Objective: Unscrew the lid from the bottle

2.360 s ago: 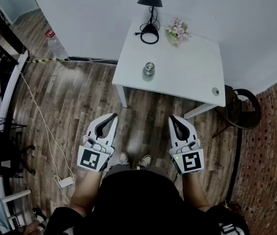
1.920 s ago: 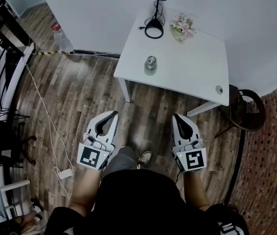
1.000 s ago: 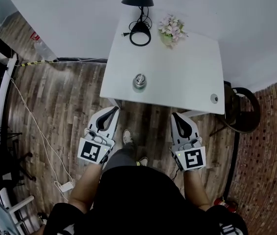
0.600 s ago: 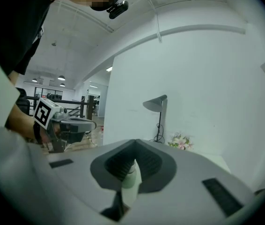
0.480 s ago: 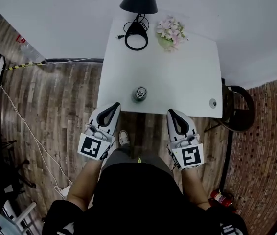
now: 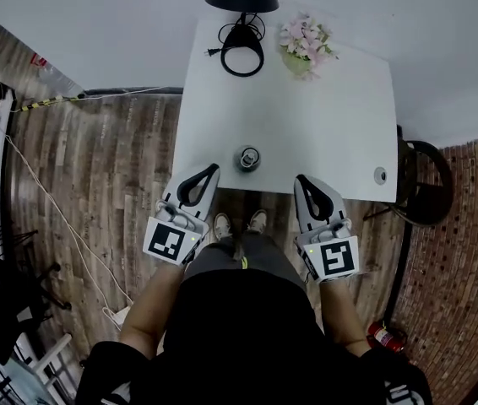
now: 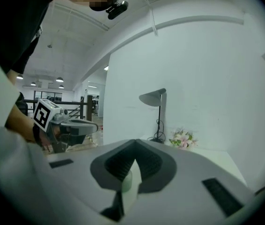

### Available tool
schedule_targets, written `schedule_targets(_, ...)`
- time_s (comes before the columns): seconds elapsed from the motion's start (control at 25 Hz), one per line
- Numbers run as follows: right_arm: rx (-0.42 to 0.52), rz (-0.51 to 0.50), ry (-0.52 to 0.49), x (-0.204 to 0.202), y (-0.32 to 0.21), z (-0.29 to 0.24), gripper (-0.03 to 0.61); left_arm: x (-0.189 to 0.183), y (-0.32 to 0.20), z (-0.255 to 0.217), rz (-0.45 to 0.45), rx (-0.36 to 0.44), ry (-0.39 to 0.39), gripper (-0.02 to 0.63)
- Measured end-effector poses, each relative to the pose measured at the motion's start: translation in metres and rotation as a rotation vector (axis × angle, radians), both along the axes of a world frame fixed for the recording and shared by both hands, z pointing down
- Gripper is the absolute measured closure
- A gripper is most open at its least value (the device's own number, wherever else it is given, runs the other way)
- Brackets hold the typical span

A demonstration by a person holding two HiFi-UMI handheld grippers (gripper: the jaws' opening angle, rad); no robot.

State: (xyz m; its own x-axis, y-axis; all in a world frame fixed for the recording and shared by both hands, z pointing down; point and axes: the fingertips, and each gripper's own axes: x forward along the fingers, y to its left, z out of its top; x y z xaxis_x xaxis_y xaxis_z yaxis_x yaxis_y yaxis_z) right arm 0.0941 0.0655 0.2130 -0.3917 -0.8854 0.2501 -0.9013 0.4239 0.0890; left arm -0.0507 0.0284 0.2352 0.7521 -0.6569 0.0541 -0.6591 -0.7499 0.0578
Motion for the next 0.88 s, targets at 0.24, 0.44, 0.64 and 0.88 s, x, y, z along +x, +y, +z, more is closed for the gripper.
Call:
schedule_targets(0.24,-0.036,-0.076,0.018,-0.012,-0.021,0.023,0.565,-0.001,0.004,0.025,-0.013,-0.075,-0.032,0.591)
schedule_targets(0.44,-0.059,-0.112,0.035,-0.020,-0.033,0.047,0.565,0.005,-0.001,0.062,0.011,-0.125,-0.038,0.591)
schedule_targets(0.64,-0.080,-0.149,0.052,-0.024,-0.038,0.066,0.564,0.023,-0.009,0.091,0.075,-0.163,-0.019,0.558)
schedule_targets(0.88,-0.099,-0.230,0.067,-0.027,-0.044,0.097,0.549,0.051,-0.020,0.136,0.154,-0.197,-0.029,0.377)
